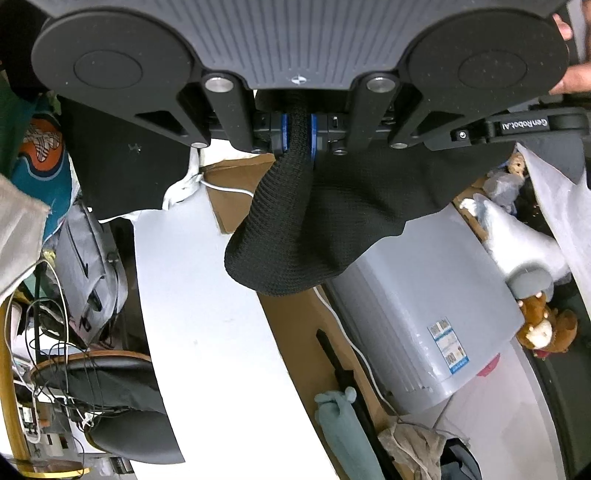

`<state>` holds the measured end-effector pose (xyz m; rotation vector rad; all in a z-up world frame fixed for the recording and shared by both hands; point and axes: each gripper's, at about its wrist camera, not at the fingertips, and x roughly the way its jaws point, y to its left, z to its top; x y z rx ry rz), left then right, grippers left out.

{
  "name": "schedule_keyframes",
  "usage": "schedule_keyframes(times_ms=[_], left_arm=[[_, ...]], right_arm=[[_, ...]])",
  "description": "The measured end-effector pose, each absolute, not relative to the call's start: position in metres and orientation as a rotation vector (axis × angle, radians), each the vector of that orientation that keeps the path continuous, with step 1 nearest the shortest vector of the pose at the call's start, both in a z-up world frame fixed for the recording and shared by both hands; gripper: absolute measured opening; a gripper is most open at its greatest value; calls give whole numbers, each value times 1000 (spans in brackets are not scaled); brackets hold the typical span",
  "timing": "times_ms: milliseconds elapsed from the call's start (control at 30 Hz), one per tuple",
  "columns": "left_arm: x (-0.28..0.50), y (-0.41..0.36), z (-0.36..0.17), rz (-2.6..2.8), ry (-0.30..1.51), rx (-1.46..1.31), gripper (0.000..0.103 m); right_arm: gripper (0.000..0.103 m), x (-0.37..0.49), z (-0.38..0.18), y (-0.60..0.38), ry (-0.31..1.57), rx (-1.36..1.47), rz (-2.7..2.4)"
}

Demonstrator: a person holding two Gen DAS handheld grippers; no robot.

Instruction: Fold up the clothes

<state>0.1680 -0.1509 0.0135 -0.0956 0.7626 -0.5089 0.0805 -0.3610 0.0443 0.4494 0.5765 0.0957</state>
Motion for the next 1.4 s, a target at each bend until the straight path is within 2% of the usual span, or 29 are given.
schedule_keyframes(times_ms=[367, 933, 1400], left_arm=[[164, -164, 8, -532, 753, -160, 32], [156, -186, -3, -524, 779, -130, 32], [162, -237, -16, -602, 787, -67, 32]], right_arm=[[12, 78, 59, -375, 587, 404, 65], [12, 74, 40, -396, 623, 364, 95], [12, 69, 16, -443, 616, 393, 53]])
